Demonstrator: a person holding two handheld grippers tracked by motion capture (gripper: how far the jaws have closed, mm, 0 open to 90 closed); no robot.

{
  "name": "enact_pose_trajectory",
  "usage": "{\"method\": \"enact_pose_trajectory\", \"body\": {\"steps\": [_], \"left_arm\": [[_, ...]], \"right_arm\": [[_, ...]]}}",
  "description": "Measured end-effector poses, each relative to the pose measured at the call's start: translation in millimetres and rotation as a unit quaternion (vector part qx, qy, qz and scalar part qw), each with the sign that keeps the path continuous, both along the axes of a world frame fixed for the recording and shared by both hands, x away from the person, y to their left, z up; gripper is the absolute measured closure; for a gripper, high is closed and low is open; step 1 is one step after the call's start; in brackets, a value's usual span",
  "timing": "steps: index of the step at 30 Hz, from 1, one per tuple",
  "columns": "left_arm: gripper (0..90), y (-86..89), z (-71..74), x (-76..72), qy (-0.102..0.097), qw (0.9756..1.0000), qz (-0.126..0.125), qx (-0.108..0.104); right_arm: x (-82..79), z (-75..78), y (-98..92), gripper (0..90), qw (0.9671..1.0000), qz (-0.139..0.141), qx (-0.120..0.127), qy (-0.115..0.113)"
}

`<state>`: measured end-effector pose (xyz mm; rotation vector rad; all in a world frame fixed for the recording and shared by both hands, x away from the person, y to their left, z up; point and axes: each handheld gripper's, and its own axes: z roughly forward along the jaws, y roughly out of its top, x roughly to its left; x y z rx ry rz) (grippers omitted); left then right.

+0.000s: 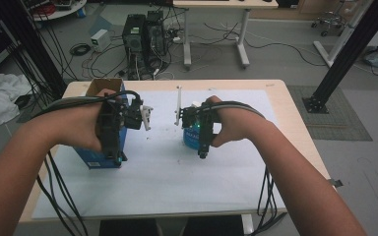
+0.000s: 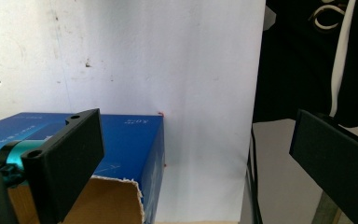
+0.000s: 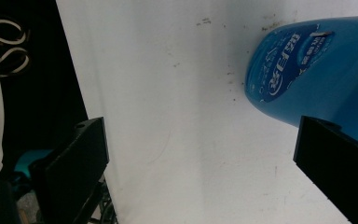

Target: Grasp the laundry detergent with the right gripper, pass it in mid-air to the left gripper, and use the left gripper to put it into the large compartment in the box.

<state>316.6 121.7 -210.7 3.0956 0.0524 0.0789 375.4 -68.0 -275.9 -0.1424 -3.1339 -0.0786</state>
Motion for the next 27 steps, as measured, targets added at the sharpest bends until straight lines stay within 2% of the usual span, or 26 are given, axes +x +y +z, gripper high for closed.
{"method": "enact_pose_trajectory", "body": {"steps": [3, 5, 10, 13, 14, 17, 20, 21, 22, 24, 27], "left_arm": [[3.2, 0.7, -0.1, -0.5, -0.002, 1.0, 0.001, 0.002], [3.2, 1.6, -1.0, 0.0, -0.003, 1.0, 0.003, -0.005], [3.2, 0.9, -4.2, 0.7, -0.005, 1.0, 0.006, 0.0], [3.2, -0.3, -4.4, 0.2, -0.006, 1.0, 0.005, -0.002], [3.2, -1.5, -4.4, -0.2, -0.008, 1.0, 0.004, -0.003], [3.2, -2.8, -3.9, -0.1, -0.007, 1.0, 0.003, -0.002], [3.2, -5.0, -3.7, -0.6, -0.008, 1.0, 0.001, -0.002], [3.2, -5.6, -3.6, -0.8, -0.008, 1.0, 0.0, -0.001], [3.2, -5.6, -3.6, -0.8, -0.008, 1.0, 0.0, -0.001], [3.2, -6.0, -3.7, -0.9, -0.009, 1.0, -0.001, -0.002], [3.2, -5.8, -3.3, -1.5, -0.008, 1.0, 0.0, -0.001]], "right_arm": [[-1.0, 0.2, -0.7, 2.2, 1.0, -0.001, 0.004, -0.005], [-2.5, 0.1, -2.8, 2.2, 0.9998, -0.005, 0.016, -0.007], [-3.5, -3.1, -12.1, 2.2, 0.9984, -0.014, 0.055, -0.01], [-4.2, -3.5, -14.6, 2.2, 0.9977, -0.018, 0.064, -0.012], [-6.6, -4.4, -24.1, 2.2, 0.9947, -0.029, 0.097, -0.021], [-9.1, -5.4, -34.1, 2.2, 0.9896, -0.035, 0.138, -0.02], [-10.5, -6.3, -44.9, 2.2, 0.9825, -0.04, 0.18, -0.027], [-11.7, -6.8, -48.4, 2.2, 0.9807, -0.044, 0.188, -0.03], [-11.7, -6.8, -48.4, 2.2, 0.9807, -0.044, 0.188, -0.03], [-13.9, -9.9, -58.5, 2.2, 0.9765, -0.056, 0.206, -0.029], [-14.3, -13.4, -68.8, 2.2, 0.973, -0.066, 0.219, -0.031]]}}
